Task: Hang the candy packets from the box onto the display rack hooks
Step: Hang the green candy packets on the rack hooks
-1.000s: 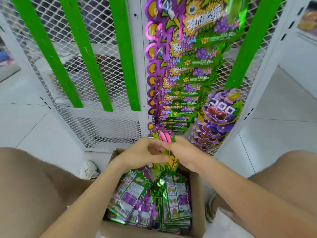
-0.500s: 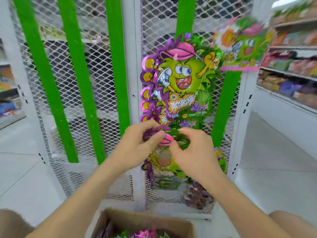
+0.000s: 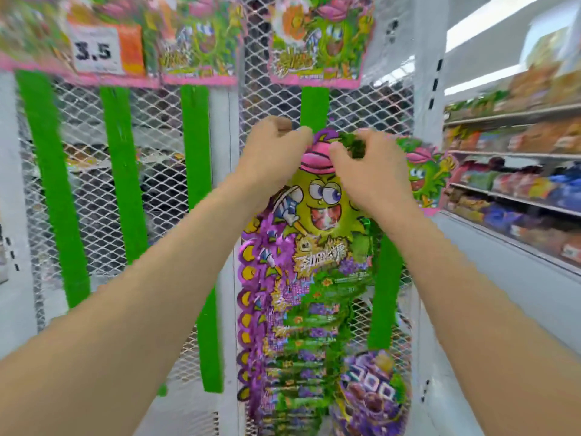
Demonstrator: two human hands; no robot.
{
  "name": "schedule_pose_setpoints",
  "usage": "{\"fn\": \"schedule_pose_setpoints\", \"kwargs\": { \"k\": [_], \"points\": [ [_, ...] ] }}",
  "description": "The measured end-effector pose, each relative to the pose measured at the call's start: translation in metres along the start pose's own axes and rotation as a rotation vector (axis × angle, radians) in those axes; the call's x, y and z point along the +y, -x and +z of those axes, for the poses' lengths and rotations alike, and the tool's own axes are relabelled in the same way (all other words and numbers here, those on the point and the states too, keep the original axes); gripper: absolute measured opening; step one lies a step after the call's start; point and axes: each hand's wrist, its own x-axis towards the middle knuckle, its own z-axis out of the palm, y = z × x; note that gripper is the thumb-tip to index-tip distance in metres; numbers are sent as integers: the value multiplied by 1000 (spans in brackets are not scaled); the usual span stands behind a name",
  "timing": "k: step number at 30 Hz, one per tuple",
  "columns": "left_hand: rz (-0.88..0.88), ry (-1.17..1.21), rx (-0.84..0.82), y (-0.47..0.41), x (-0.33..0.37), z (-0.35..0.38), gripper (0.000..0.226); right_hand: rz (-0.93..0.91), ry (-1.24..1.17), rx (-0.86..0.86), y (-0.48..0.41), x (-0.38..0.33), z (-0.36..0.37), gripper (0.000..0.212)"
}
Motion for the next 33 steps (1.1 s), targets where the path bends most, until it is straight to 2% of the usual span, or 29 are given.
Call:
{"fn": "schedule_pose_setpoints", "kwargs": {
  "k": [1, 5, 10, 12, 14, 18, 21, 27, 31, 33],
  "points": [
    [-20, 20, 1, -3, 6, 1, 10, -15, -18, 29, -6, 2, 3, 29],
    [-136, 104, 4, -15, 19, 3, 21, -60, -140, 65, -21, 3, 5, 34],
    [-257, 200, -33, -34, 16, 7, 59, -143, -182, 89, -34, -4, 3, 27],
    [-278, 210, -49, -39, 12, 6, 67, -141, -170, 86, -36, -8, 2, 26],
    [-288, 231, -77, -31, 19, 3, 59, -121, -164, 75, -38, -10, 3, 25],
    [-306, 357, -154, -23, 23, -2, 26, -79, -197, 64, -38, -10, 4, 22],
    [-293, 364, -151, -17, 23, -6, 12, -73, -188, 54, -32, -5, 5, 20],
    [-269, 327, -124, -21, 19, -10, 12, -92, -195, 105, -28, -10, 0, 19],
    [-264, 373, -172, -26, 21, -8, 20, -101, -188, 149, -39, -19, -2, 24],
    [-261, 385, -184, -30, 16, -8, 31, -91, -160, 140, -41, -22, 0, 26]
  ]
}}
